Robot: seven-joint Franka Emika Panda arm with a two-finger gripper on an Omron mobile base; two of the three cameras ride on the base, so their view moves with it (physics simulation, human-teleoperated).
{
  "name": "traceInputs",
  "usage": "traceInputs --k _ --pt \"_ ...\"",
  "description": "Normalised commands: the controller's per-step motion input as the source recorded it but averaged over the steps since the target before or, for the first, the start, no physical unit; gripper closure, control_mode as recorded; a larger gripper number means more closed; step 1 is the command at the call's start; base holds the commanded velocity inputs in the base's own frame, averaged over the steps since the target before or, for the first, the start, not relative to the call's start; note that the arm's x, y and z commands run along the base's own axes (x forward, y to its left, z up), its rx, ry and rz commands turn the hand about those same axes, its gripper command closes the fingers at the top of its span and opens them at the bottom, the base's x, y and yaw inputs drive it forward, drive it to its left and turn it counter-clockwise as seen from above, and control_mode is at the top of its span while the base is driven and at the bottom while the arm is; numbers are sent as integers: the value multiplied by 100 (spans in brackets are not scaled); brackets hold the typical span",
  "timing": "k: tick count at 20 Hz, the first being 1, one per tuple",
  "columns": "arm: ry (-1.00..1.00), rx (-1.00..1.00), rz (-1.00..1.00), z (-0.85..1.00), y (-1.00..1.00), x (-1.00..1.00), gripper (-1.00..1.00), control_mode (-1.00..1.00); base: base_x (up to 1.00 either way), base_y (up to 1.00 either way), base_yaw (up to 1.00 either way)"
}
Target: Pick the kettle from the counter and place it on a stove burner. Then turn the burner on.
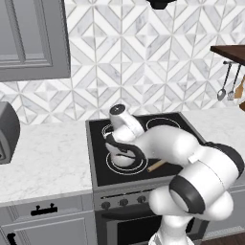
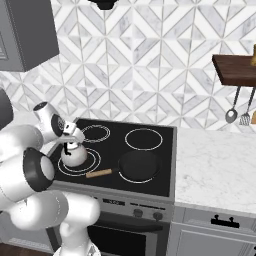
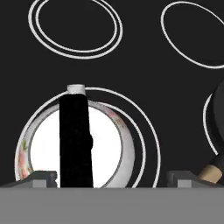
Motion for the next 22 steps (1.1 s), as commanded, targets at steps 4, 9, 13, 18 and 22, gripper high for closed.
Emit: traceInputs --k 4,9,13,18,22 --pt "-7 6 0 47 2 0 -100 -100 0 0 0" --pt "-10 0 0 32 21 -56 -100 -100 0 0 0" --pt "-26 -4 6 -27 17 -100 -100 -100 0 0 0" --pt "-27 -3 3 -62 6 -100 -100 -100 0 0 0" --pt "-35 -1 2 -93 9 -100 -100 -100 0 0 0"
